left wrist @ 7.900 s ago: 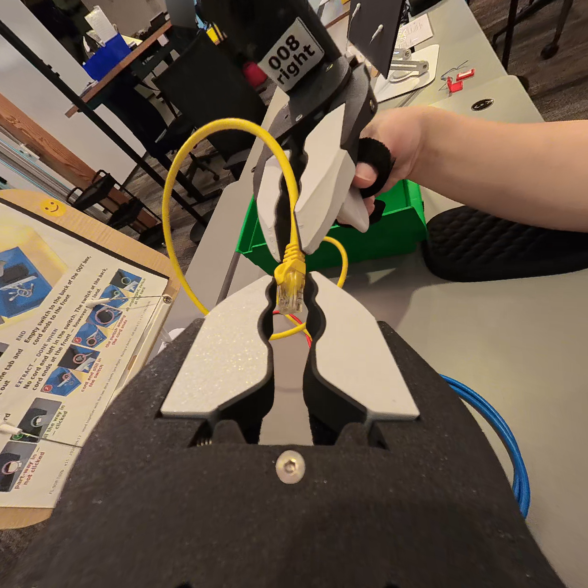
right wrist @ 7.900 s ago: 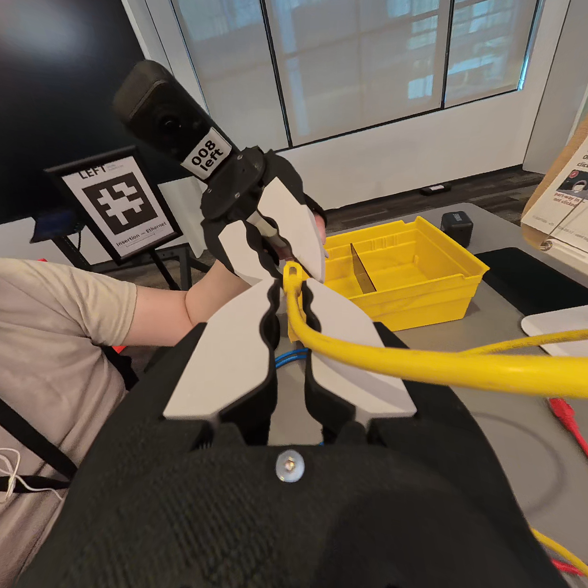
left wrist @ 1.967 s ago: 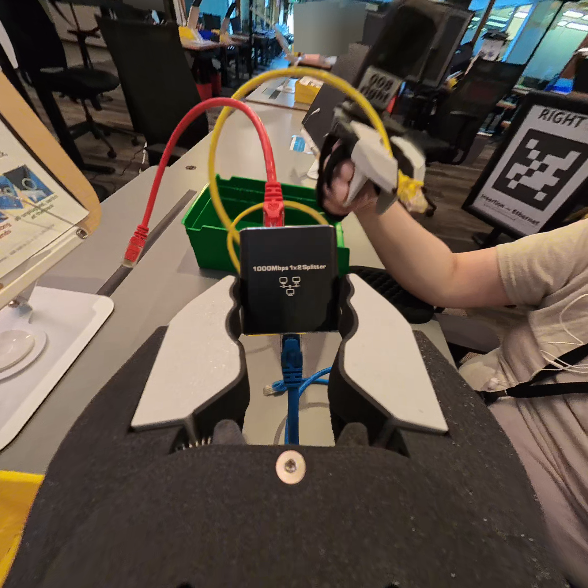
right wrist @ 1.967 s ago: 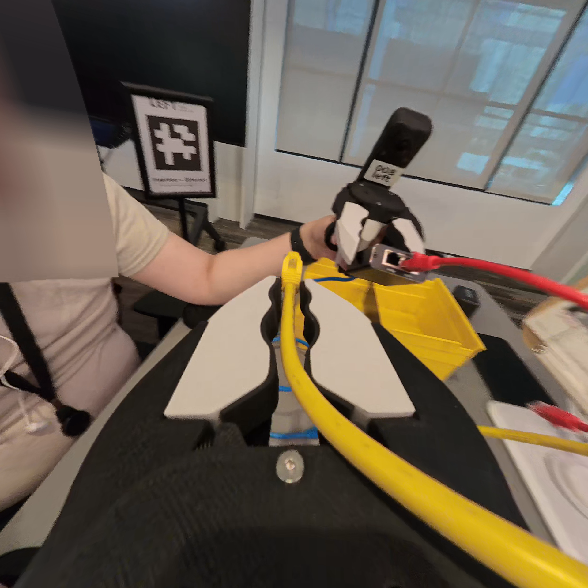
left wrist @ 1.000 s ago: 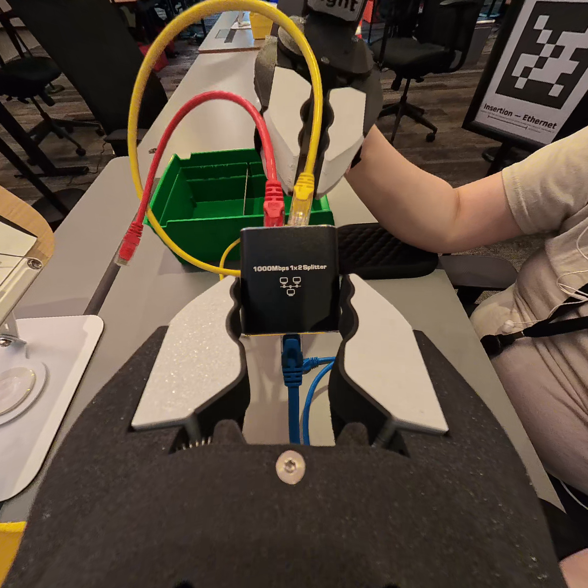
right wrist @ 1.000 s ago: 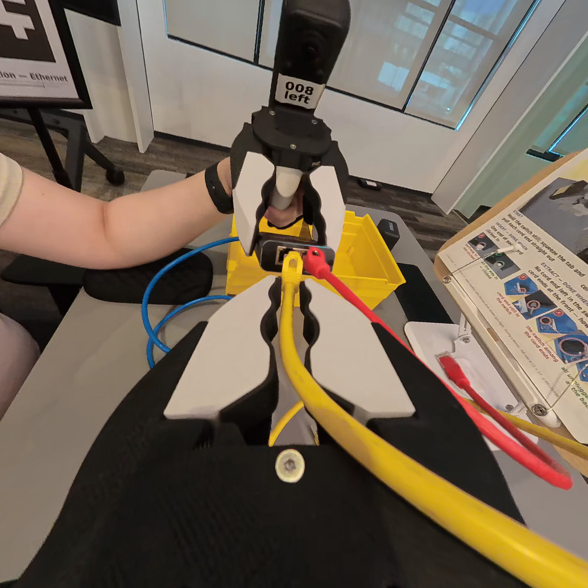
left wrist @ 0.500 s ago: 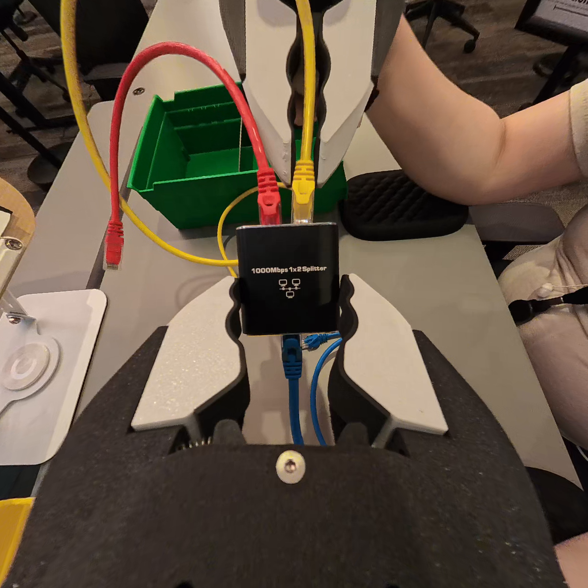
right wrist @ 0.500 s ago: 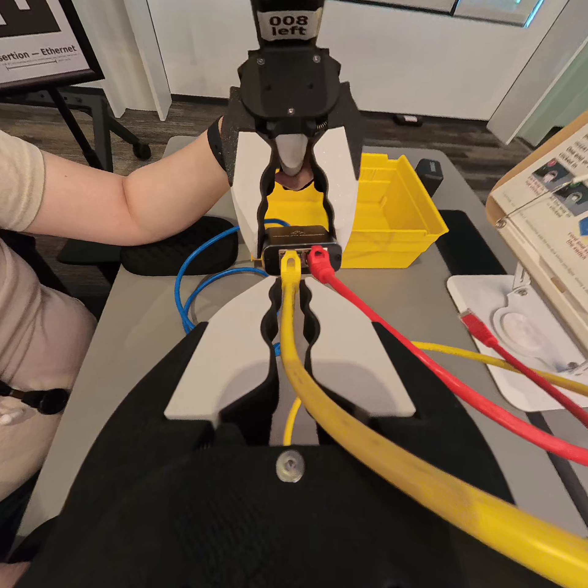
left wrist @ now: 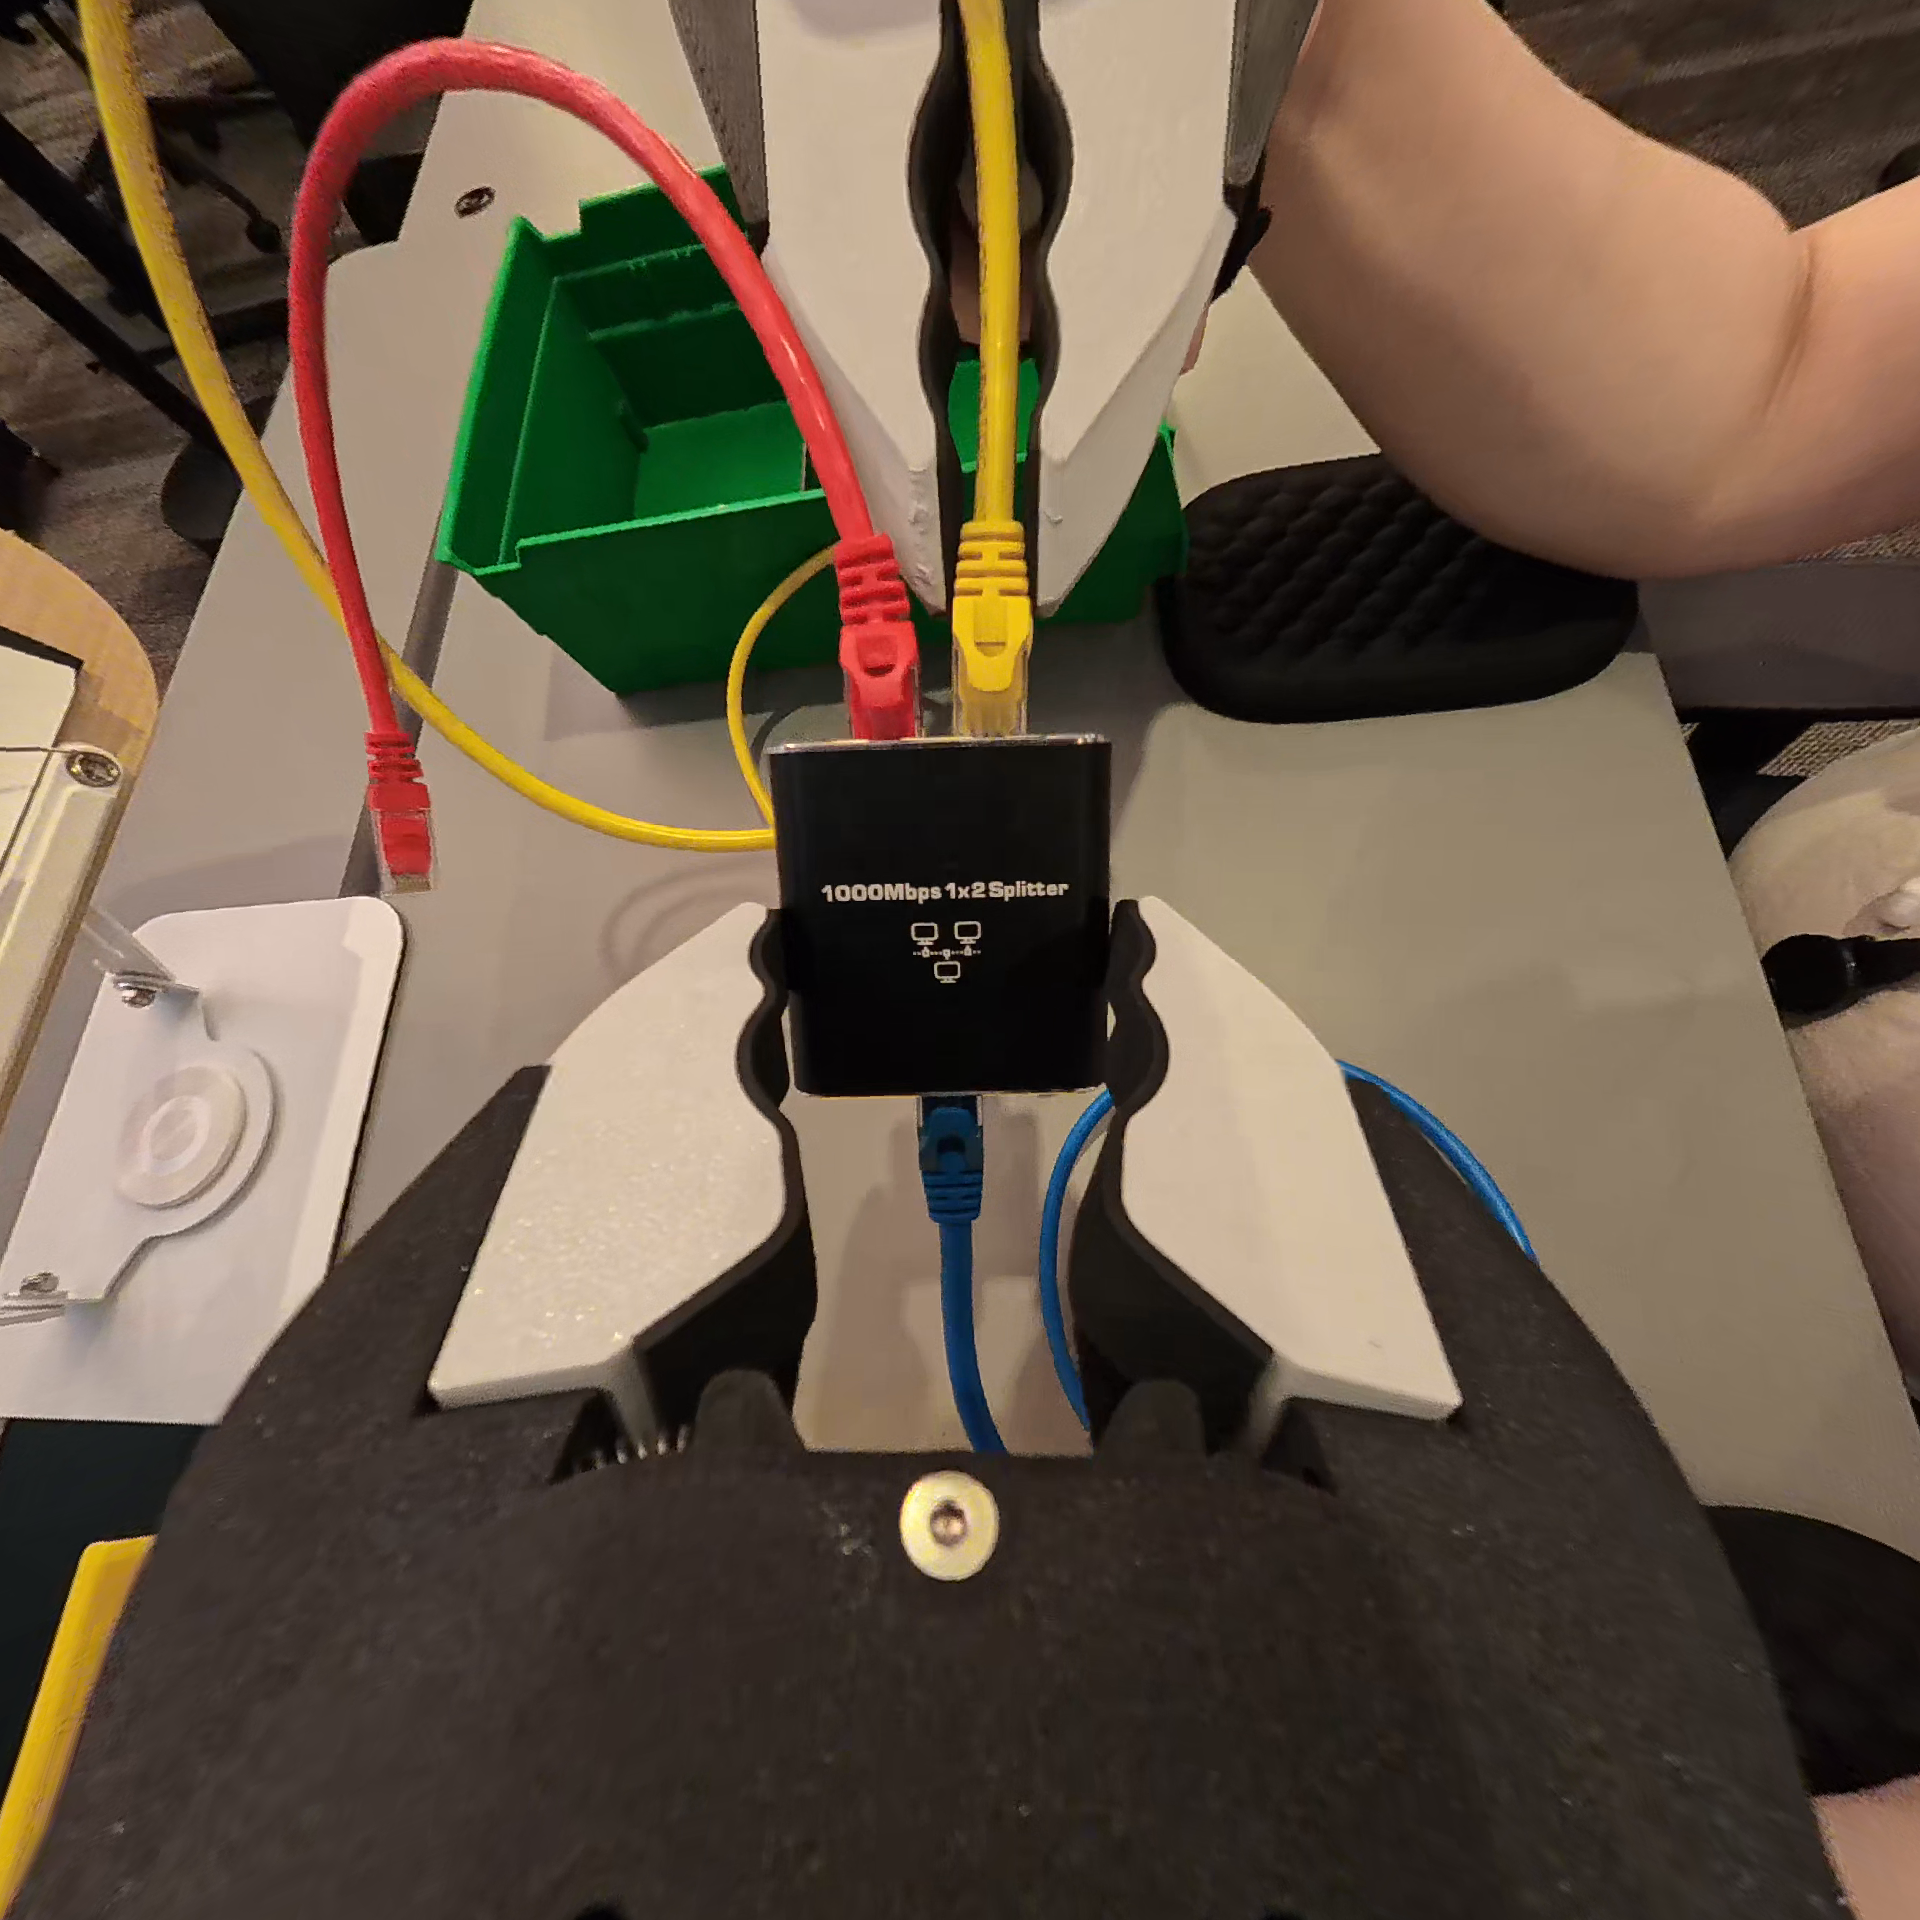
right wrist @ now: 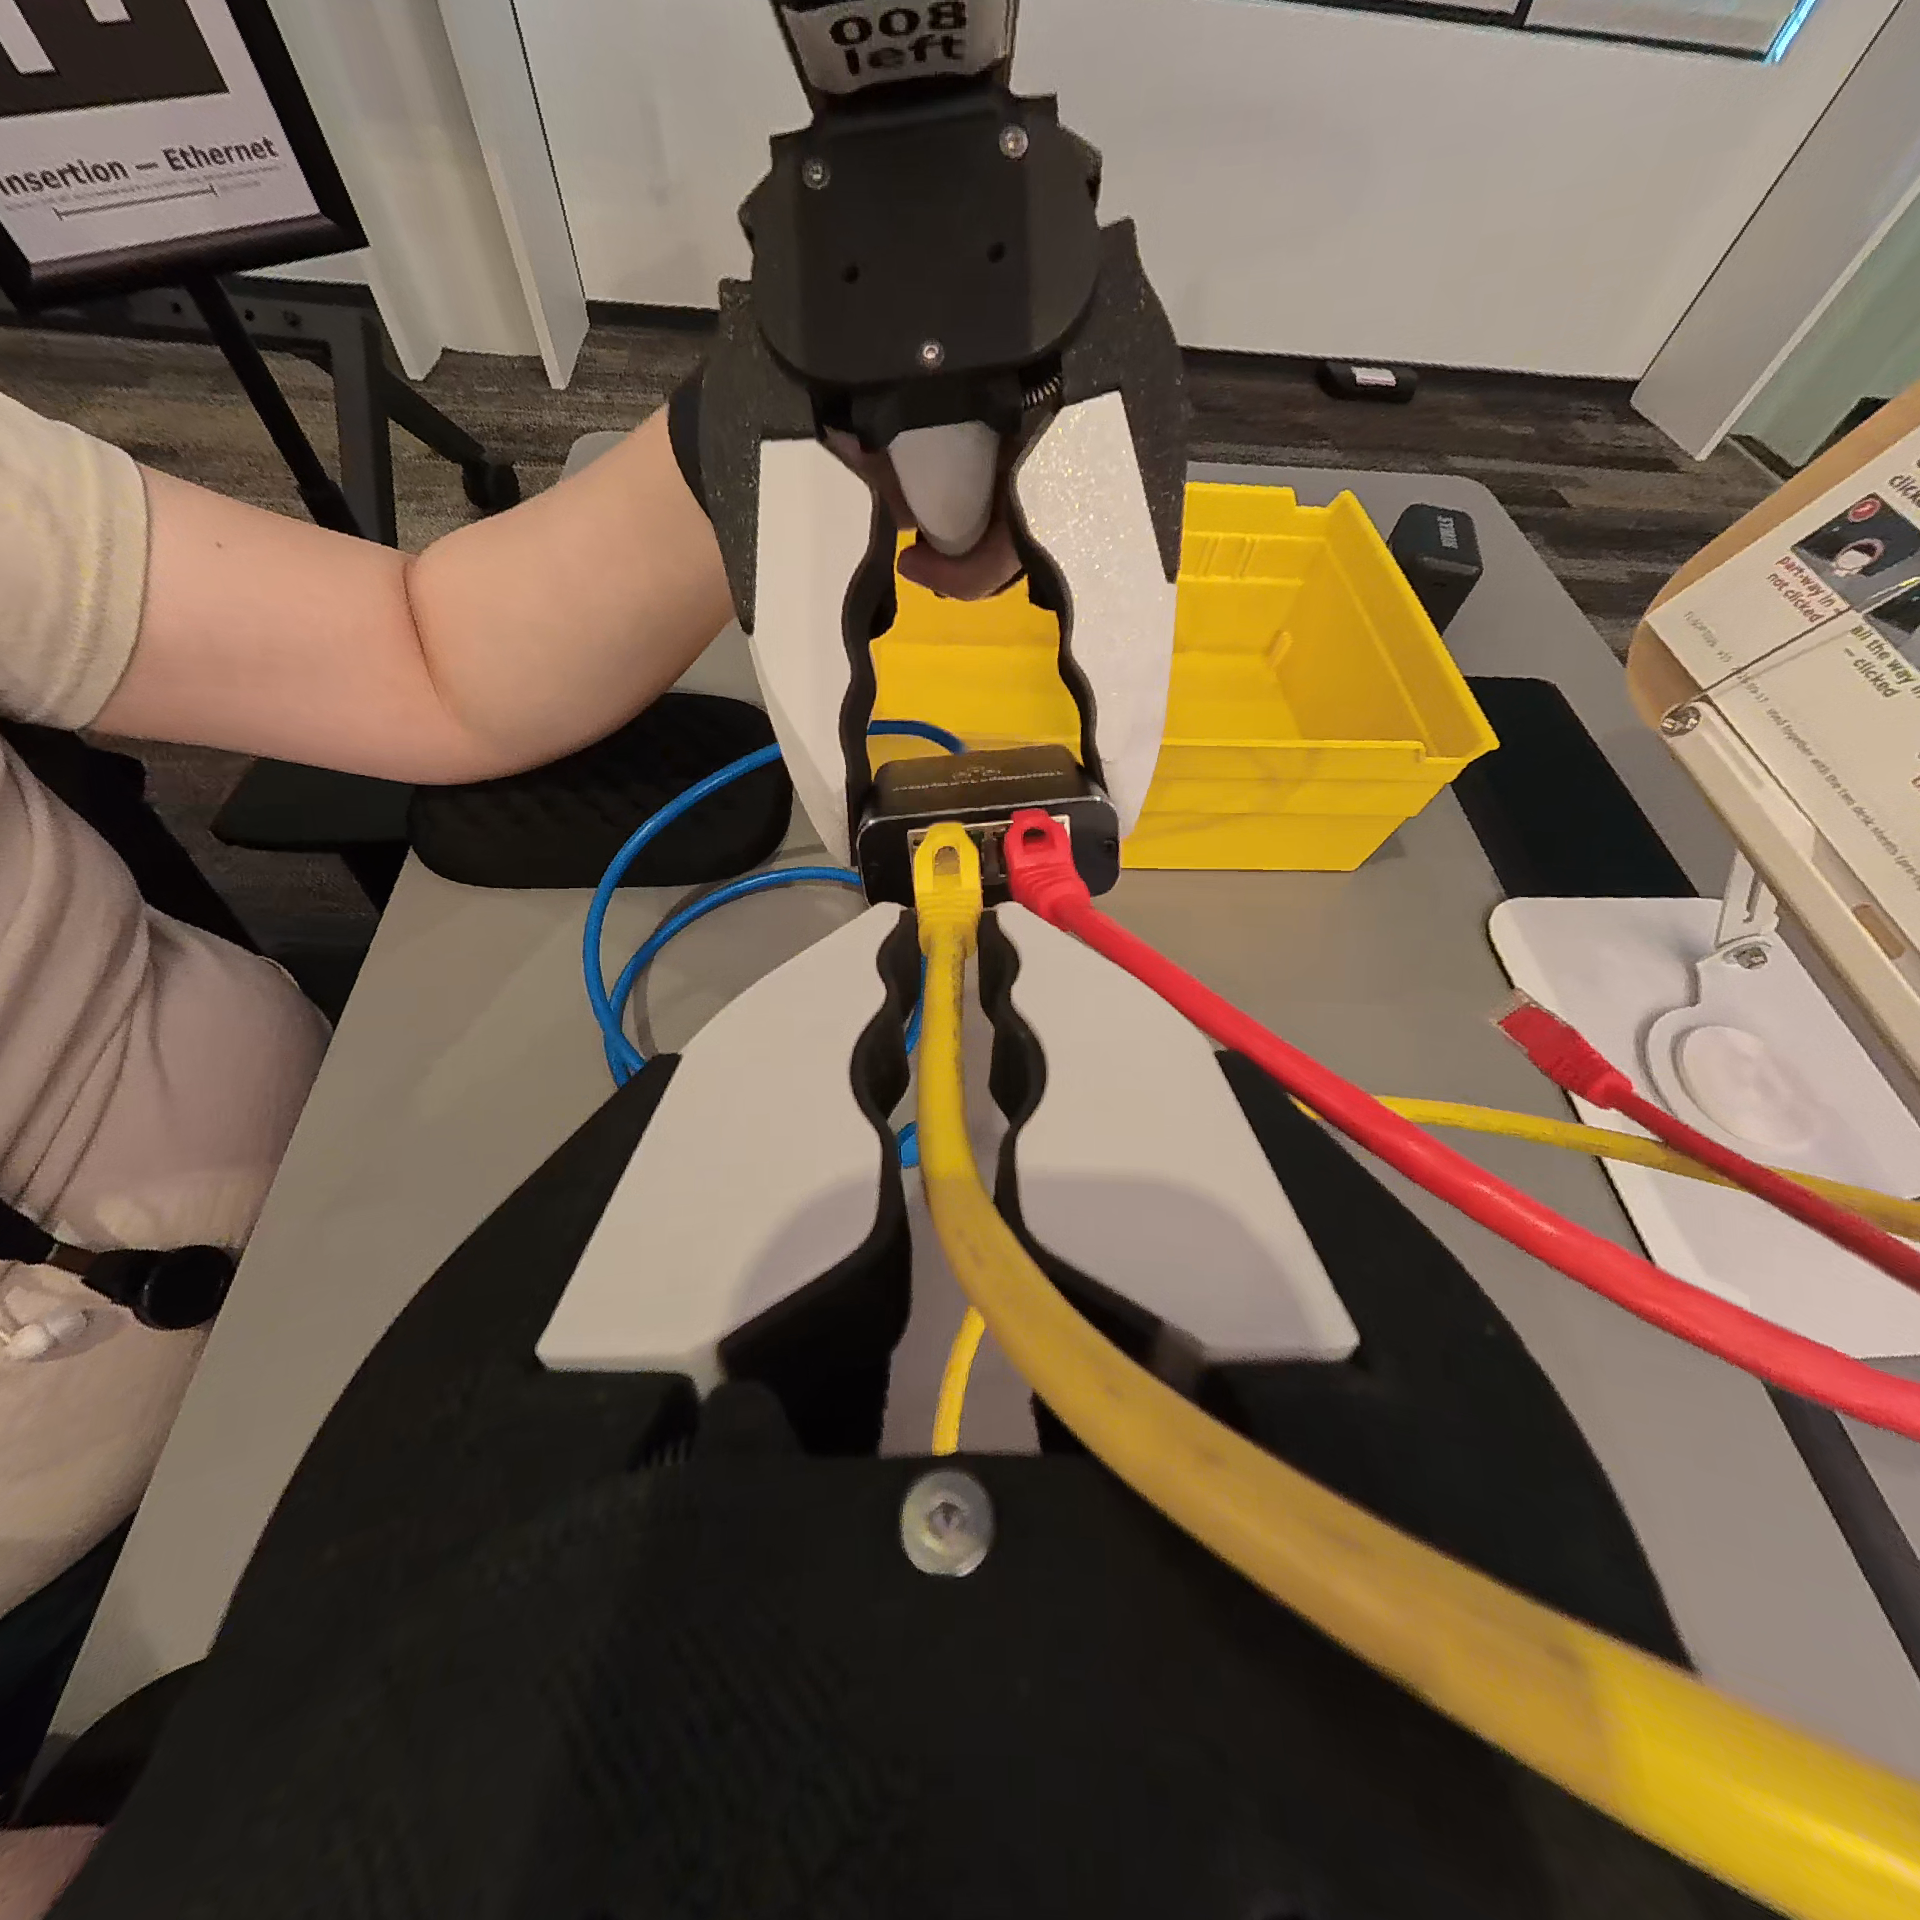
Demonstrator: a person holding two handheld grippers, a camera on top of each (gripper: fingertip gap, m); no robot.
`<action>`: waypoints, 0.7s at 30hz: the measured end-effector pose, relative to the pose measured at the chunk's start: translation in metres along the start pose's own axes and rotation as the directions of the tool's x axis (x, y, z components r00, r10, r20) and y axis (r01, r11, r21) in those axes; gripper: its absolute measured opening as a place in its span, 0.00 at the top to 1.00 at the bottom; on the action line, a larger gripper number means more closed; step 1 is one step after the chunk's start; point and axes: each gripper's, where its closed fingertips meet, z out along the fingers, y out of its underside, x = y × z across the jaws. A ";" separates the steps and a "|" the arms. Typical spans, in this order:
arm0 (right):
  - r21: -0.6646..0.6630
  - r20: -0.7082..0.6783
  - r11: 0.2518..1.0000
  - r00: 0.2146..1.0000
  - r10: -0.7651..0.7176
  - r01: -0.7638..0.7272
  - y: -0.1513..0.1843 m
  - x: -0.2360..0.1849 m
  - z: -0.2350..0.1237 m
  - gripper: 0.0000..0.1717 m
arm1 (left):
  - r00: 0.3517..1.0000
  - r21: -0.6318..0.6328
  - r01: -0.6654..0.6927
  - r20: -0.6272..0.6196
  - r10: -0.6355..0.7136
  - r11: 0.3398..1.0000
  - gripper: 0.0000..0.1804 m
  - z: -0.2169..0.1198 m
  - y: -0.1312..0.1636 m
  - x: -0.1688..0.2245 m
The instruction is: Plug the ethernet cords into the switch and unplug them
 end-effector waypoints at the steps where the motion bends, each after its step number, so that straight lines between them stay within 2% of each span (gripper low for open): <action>1: 0.011 0.002 1.000 1.000 0.003 -0.003 -0.001 0.000 -0.001 0.93 | 1.000 0.010 0.001 -0.003 -0.001 1.000 0.67 0.000 -0.001 0.000; 7: -0.027 0.001 0.999 1.000 0.020 -0.020 0.007 0.002 0.001 0.93 | 1.000 -0.009 0.012 0.000 -0.012 1.000 0.68 0.004 0.002 -0.001; 21: -0.017 -0.021 0.999 0.999 0.045 -0.046 0.009 0.010 0.006 0.93 | 0.997 0.023 0.071 0.014 -0.072 0.997 0.68 0.009 0.004 -0.010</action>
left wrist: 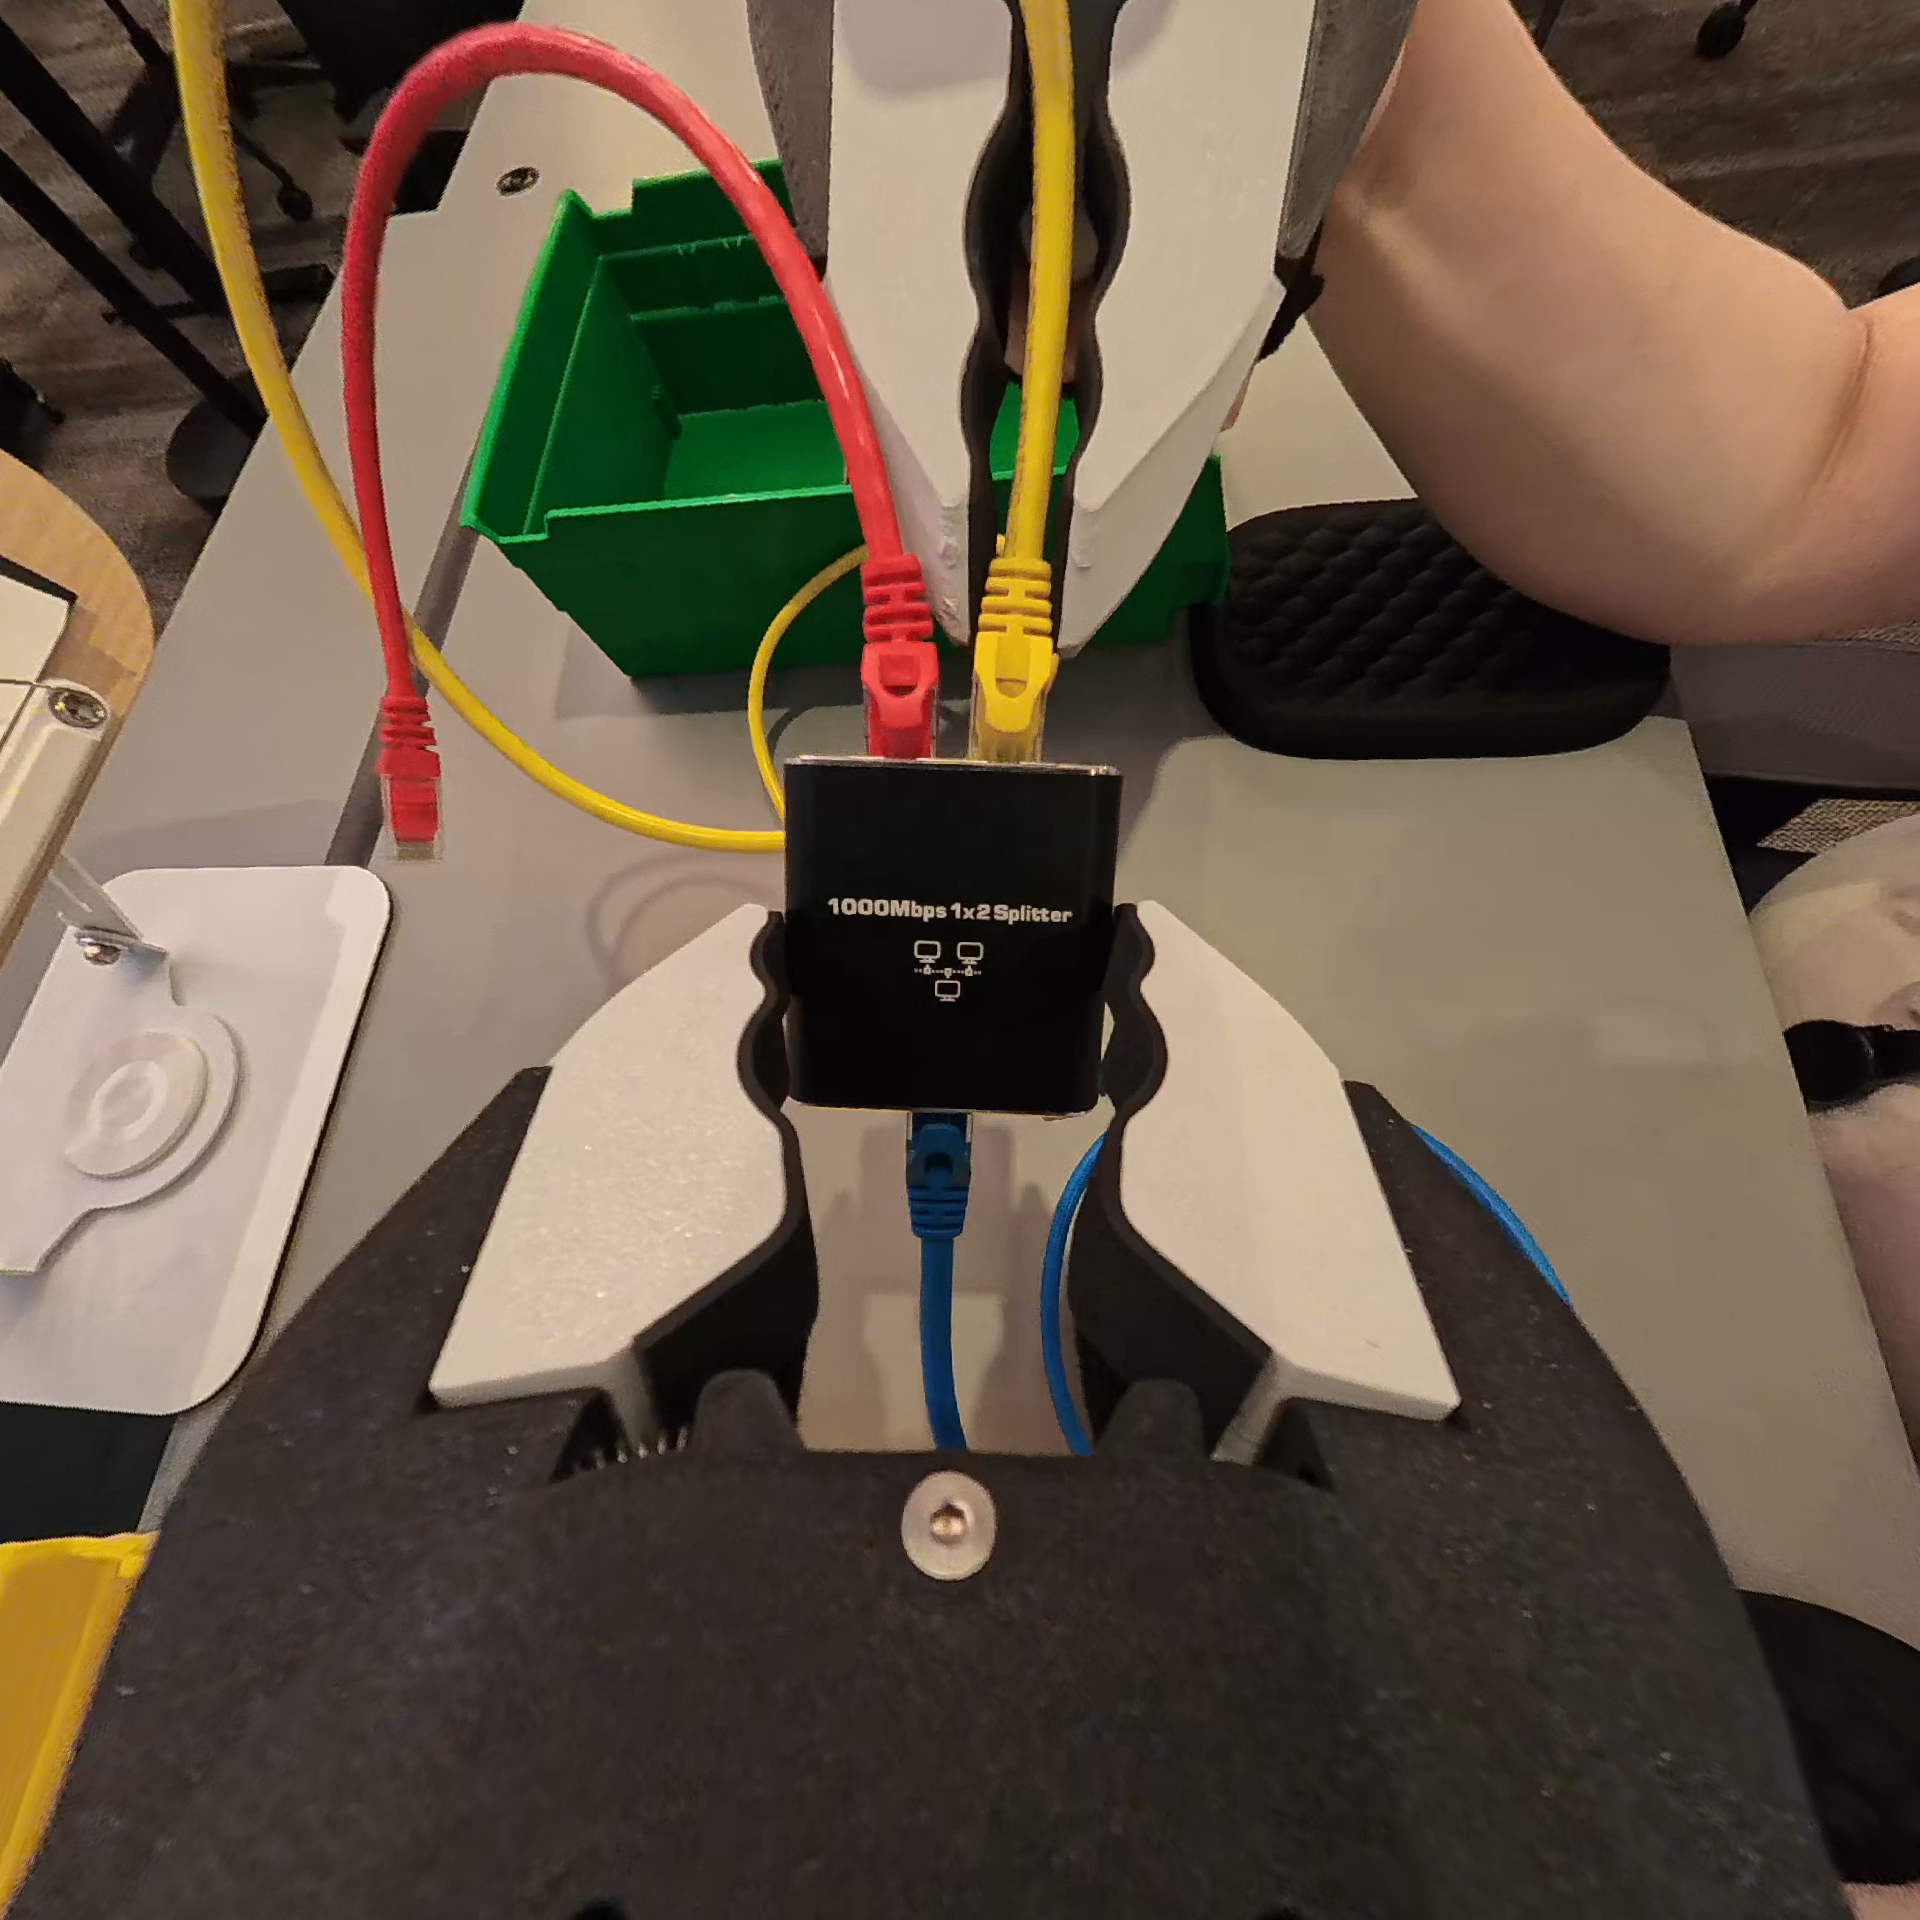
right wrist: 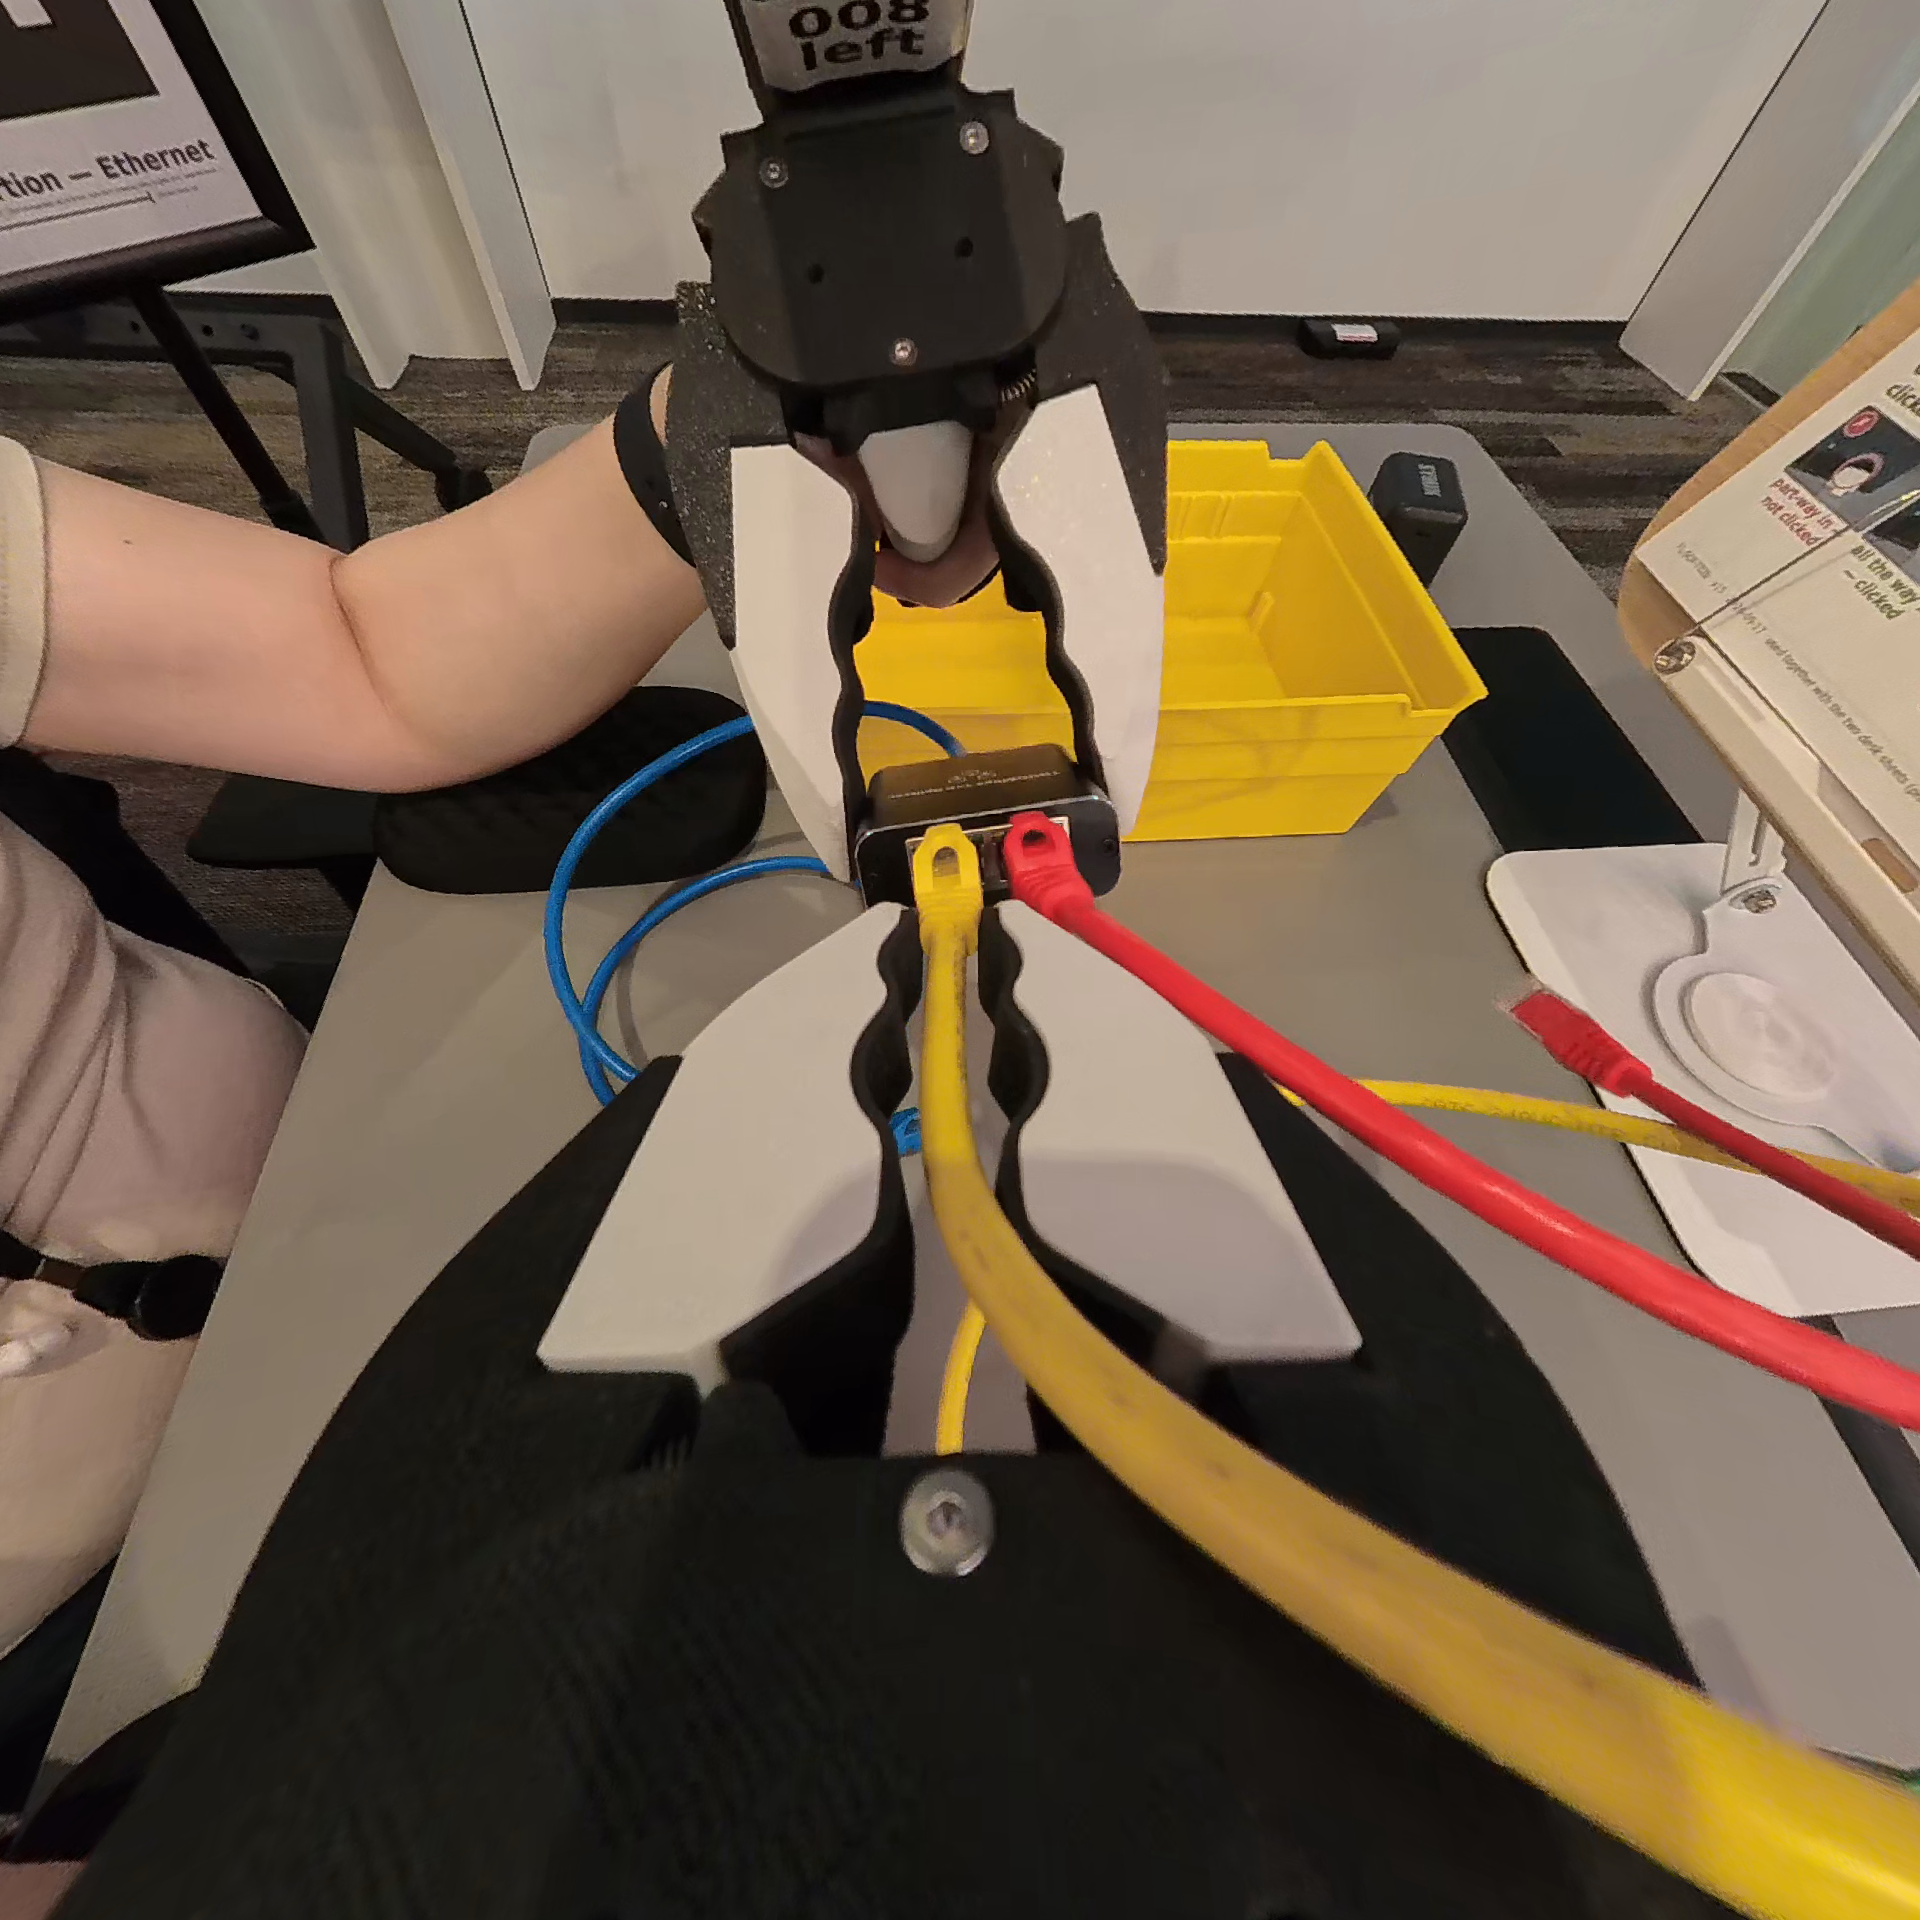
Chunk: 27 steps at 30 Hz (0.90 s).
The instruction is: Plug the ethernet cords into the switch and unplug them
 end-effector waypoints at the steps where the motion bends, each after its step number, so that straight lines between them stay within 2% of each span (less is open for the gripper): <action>1: -0.005 0.003 1.000 1.000 0.001 -0.001 0.001 0.000 0.001 0.93 | 1.000 0.001 -0.002 0.004 0.002 1.000 0.68 0.000 0.000 0.000; 27: -0.016 0.014 1.000 1.000 0.016 -0.016 0.007 0.002 0.011 0.93 | 0.998 0.038 0.040 -0.041 -0.038 0.999 0.68 0.004 0.003 -0.002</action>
